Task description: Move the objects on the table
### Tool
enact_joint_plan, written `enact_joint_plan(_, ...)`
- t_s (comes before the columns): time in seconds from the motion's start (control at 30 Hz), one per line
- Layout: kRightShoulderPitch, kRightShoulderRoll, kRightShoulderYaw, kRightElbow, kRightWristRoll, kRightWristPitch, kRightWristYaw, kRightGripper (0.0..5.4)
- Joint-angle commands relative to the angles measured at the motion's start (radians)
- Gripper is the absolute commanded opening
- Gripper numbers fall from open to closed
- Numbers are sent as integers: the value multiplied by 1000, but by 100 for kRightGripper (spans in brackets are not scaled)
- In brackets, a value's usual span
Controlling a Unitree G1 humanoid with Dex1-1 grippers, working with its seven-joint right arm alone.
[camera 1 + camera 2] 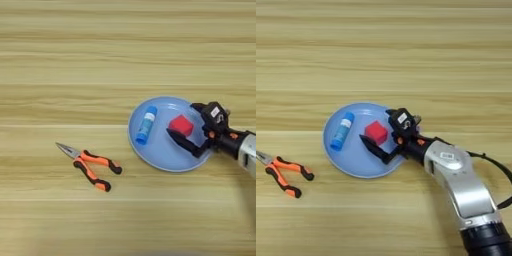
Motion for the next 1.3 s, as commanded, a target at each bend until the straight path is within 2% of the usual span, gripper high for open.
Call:
enact_joint_plan(0.03,-74,-11,-19,6,-21,14,-32,538)
enact_joint_plan(0.1,-78,-11,-12,9,-27,42,-32,538)
enact_joint_plan(0.23,-84,-3,0,22,-39,79,-37,503)
enact_joint_plan(0.33,-86,3,6,24,-42,96,-34,458)
enact_joint_plan(1.07,-95,26,3,37,-58,84,-34,229)
enact_joint_plan(1.2,-95,30,-2,27,-53,85,-35,227)
enact_joint_plan(1.3,-105,53,-15,-7,-35,97,-48,227)
